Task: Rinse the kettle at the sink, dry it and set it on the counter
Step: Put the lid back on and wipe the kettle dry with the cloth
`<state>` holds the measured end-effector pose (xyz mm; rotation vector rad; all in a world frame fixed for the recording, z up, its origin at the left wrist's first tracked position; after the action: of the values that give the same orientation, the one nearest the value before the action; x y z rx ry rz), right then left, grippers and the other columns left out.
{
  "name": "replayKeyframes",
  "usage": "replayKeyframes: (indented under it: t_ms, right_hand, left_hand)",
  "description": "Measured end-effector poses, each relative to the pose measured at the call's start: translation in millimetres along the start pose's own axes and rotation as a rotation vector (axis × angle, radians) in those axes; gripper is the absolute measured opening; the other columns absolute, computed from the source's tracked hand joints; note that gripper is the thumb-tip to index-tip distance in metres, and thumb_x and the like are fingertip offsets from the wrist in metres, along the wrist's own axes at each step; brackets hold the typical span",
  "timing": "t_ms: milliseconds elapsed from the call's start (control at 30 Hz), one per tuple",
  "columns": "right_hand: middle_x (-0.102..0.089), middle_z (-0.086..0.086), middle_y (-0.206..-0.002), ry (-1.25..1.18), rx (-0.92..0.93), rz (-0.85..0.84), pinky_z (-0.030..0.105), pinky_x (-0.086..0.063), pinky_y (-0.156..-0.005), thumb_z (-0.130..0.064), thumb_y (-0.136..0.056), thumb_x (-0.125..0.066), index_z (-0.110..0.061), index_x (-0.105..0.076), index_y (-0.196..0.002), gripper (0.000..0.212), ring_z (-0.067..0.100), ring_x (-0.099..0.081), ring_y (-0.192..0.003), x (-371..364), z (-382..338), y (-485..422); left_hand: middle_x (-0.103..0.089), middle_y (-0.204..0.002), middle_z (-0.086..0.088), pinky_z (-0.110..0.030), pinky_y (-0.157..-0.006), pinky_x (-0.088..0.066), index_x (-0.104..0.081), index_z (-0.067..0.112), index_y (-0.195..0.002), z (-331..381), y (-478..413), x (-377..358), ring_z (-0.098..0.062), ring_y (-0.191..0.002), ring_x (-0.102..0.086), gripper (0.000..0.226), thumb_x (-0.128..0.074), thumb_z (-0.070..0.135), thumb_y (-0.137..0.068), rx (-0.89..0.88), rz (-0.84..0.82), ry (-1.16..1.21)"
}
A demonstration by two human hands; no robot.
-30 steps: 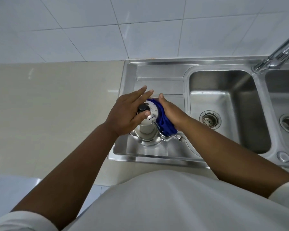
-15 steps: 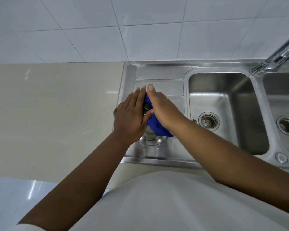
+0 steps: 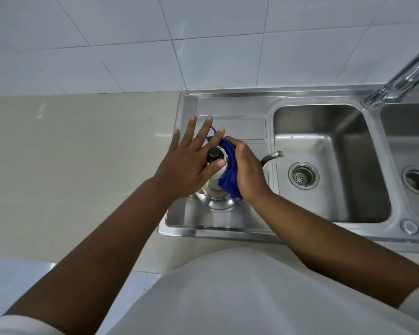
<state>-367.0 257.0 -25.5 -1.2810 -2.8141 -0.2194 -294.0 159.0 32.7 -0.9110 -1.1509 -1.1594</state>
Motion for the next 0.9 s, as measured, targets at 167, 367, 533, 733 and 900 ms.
replayKeyframes:
  t_ms: [167,367,533,733,900]
  right_hand:
    - [-0.072,0.000,-0.116,0.033,-0.124,-0.181,0.042,-0.047,-0.107,-0.065,-0.097,-0.022,-0.028,-0.066,-0.122,0.062,0.016,-0.065,-0.112,-4,0,-15]
    - [-0.061,-0.004,-0.136,0.052,0.009,-0.022,0.048,-0.039,-0.113,-0.061,-0.099,-0.022,-0.042,-0.056,-0.127,0.048,0.014,-0.054,-0.129,-7,-12,6]
    - [-0.002,-0.001,-0.170,0.293,0.262,0.037,0.053,-0.018,-0.125,-0.046,-0.102,-0.031,-0.029,-0.007,-0.159,0.064,0.020,-0.001,-0.157,-27,-6,63]
    - [-0.041,0.006,-0.157,0.208,0.210,0.050,0.049,-0.032,-0.119,-0.046,-0.101,-0.031,-0.015,-0.038,-0.151,0.059,0.020,-0.037,-0.146,-3,-1,16]
    - [-0.061,0.001,-0.136,0.092,0.119,0.067,0.047,-0.042,-0.111,-0.052,-0.100,-0.026,-0.022,-0.056,-0.136,0.056,0.017,-0.055,-0.129,1,-5,-5]
  left_hand:
    - [0.004,-0.164,0.000,-0.053,-0.121,0.000,-0.014,0.035,-0.152,-1,-11,2,-0.027,-0.150,0.016,0.063,-0.022,0.062,-0.096,-0.207,0.003,0.001]
    - [0.002,-0.164,0.000,-0.056,-0.121,-0.006,-0.010,0.033,-0.152,-8,-10,-11,-0.021,-0.150,0.016,0.066,-0.031,0.060,-0.095,-0.091,0.023,0.360]
    - [0.003,-0.164,0.000,-0.053,-0.121,-0.007,-0.009,0.035,-0.152,-12,-6,-13,-0.019,-0.150,0.014,0.067,-0.030,0.060,-0.094,0.061,0.097,0.414]
    - [0.004,-0.164,0.001,-0.043,-0.121,-0.003,-0.015,0.040,-0.151,-6,6,-22,-0.019,-0.149,0.016,0.064,-0.031,0.061,-0.092,0.287,0.163,0.592]
    - [-0.008,-0.164,0.001,-0.045,-0.122,-0.007,-0.035,0.036,-0.146,-10,0,-12,-0.021,-0.150,0.011,0.055,-0.037,0.056,-0.095,0.265,0.194,0.418]
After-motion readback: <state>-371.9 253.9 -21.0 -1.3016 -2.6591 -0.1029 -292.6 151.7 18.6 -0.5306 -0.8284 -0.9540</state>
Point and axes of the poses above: each hand's wrist, its own y-axis away from the middle knuckle, its own x-axis out of the back of the hand, z = x × y, the point moved 9 cm from there along -y, towards the middle knuckle
